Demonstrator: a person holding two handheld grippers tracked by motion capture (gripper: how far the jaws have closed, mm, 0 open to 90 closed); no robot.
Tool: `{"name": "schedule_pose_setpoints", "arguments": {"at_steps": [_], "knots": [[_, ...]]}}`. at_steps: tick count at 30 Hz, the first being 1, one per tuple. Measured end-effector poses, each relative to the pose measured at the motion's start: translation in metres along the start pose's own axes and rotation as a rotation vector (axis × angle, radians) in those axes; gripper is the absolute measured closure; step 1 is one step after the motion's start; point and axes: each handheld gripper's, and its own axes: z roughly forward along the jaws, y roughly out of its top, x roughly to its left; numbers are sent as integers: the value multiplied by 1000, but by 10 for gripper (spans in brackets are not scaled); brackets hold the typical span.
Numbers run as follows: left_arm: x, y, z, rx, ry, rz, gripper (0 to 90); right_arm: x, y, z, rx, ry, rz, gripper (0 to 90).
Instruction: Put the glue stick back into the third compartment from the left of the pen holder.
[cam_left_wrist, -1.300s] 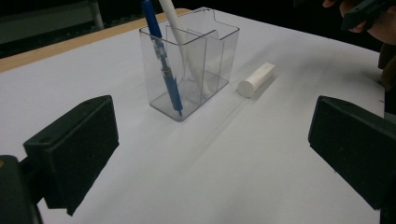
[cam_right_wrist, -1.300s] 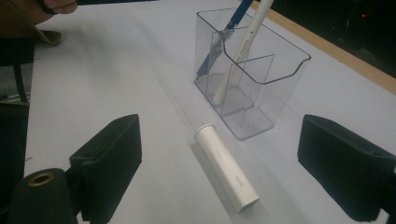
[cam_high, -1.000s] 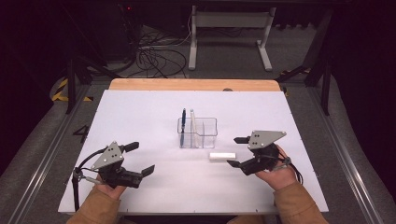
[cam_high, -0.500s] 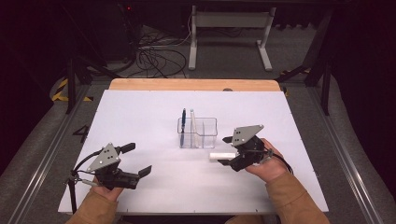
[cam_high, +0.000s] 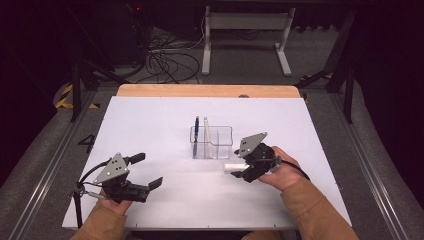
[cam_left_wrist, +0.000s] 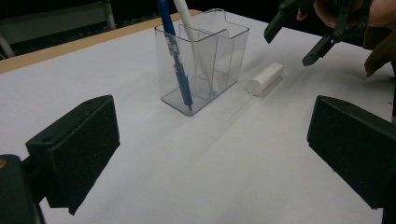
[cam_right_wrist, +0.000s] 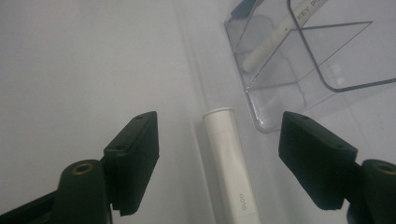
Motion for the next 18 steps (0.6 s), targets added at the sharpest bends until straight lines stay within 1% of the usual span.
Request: {"name": "schedule_pose_setpoints", "arguments": {"at_steps": [2, 8, 9, 16, 18], "knots": [[0, 0, 0, 1, 2, 1, 32, -1, 1, 4, 20, 6, -13, 311], [0, 0, 0, 3, 6, 3, 32, -3, 2, 13, 68, 12, -26, 334], [0, 0, 1, 0, 3, -4, 32, -4, 1, 14, 73, 12, -30, 338], [0, 0, 2, 5, 0, -4, 33, -8, -1, 25, 111, 26, -27, 392], [0, 0, 2, 3, 0, -4, 33, -10, -2, 28, 120, 37, -24, 408]]}}
